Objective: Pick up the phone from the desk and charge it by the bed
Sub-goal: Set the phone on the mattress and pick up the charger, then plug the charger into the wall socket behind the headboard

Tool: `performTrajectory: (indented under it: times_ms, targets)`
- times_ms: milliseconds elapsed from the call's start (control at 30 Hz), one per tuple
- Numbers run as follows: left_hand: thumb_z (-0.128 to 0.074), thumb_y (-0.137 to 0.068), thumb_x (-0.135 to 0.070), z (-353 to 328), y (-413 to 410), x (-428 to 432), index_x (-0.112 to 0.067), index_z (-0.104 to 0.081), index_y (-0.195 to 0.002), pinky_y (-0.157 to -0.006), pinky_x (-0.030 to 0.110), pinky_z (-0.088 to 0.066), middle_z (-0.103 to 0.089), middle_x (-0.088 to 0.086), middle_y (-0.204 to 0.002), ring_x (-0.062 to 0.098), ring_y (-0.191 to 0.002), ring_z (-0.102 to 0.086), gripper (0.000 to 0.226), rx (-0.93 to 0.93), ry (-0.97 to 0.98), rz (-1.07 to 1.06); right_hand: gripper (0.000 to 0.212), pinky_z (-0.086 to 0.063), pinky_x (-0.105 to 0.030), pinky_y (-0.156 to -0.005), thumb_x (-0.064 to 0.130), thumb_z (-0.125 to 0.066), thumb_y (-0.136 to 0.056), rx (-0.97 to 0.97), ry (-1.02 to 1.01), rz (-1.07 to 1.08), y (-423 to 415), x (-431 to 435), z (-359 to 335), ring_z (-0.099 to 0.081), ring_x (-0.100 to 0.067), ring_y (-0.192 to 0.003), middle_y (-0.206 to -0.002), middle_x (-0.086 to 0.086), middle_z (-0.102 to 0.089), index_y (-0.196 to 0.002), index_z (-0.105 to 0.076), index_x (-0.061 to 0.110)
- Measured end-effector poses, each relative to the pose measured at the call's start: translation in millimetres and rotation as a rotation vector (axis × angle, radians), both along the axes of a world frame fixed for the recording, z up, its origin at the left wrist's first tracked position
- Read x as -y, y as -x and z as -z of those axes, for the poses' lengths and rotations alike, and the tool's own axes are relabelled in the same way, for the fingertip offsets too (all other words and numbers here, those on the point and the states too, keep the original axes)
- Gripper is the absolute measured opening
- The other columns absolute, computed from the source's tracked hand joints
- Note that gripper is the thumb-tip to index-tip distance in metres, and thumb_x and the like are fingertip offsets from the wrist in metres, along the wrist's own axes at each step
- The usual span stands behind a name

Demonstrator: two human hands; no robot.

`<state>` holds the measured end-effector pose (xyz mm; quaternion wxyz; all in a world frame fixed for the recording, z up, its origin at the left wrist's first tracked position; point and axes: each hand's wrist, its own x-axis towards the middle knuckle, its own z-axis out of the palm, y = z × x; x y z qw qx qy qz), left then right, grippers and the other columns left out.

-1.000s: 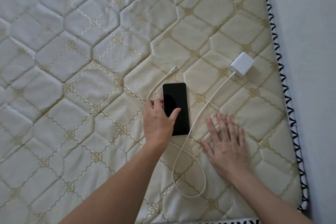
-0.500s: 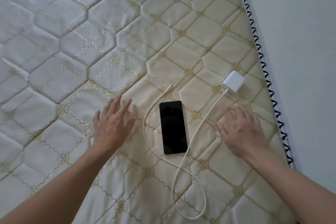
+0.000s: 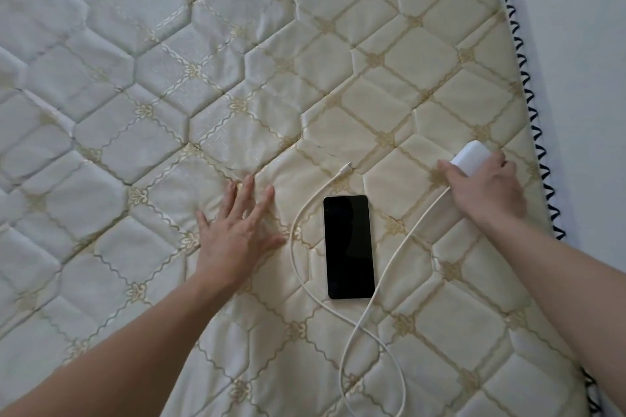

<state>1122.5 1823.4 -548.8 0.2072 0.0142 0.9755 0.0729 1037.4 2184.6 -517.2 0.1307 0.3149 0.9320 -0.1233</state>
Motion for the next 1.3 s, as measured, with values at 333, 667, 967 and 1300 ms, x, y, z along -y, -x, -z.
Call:
performTrajectory:
  times_ms: [333, 667, 967, 1300]
  targets:
    - [-0.026, -0.079, -0.079, -5, 0, -2, -0.044, 0.007, -0.153, -0.113, 0.074, -0.01, 0.023, -0.01, -0.163, 0.02, -0.15, 0.02, 0.089, 0.069, 0.013, 0.004, 0.068, -0.04, -0.041, -0.079, 0.04, -0.076, -0.073, -0.107, 0.226, 0.021, -9, 5, -16, -0.056, -0.04, -0.105, -0.114, -0.021, -0.058, -0.121, -0.042, 0.004]
    - [-0.039, -0.085, -0.077, -41, 14, -7, -0.046, 0.002, -0.154, -0.111, 0.074, -0.018, 0.017, -0.01, -0.165, 0.02, -0.152, 0.011, 0.086, 0.261, 0.066, 0.019, 0.032, -0.049, -0.038, -0.061, 0.035, -0.068, -0.077, -0.306, 0.431, 0.166, -101, 16, -88, -0.062, -0.034, -0.07, -0.076, -0.013, -0.068, -0.084, -0.062, 0.004]
    - [-0.022, -0.099, -0.06, -214, 12, -127, -0.042, -0.011, -0.155, -0.121, 0.057, -0.012, -0.007, -0.007, -0.167, 0.019, -0.153, -0.006, 0.06, 0.041, -0.192, 0.295, 0.031, -0.06, -0.049, -0.068, 0.064, -0.058, -0.072, -0.426, 0.506, 0.322, -217, -4, -239, -0.071, -0.023, -0.069, -0.074, 0.001, -0.073, -0.089, -0.058, 0.038]
    - [-0.039, -0.1, -0.046, -380, -104, -276, -0.043, -0.015, -0.154, -0.122, 0.055, -0.011, -0.009, -0.008, -0.166, 0.018, -0.152, -0.008, 0.059, -0.059, -0.503, 0.872, 0.031, -0.047, -0.018, -0.059, 0.051, -0.067, -0.08, -0.667, 0.339, 0.695, -369, -15, -354, -0.064, -0.019, -0.068, -0.073, 0.001, -0.067, -0.092, -0.058, 0.024]
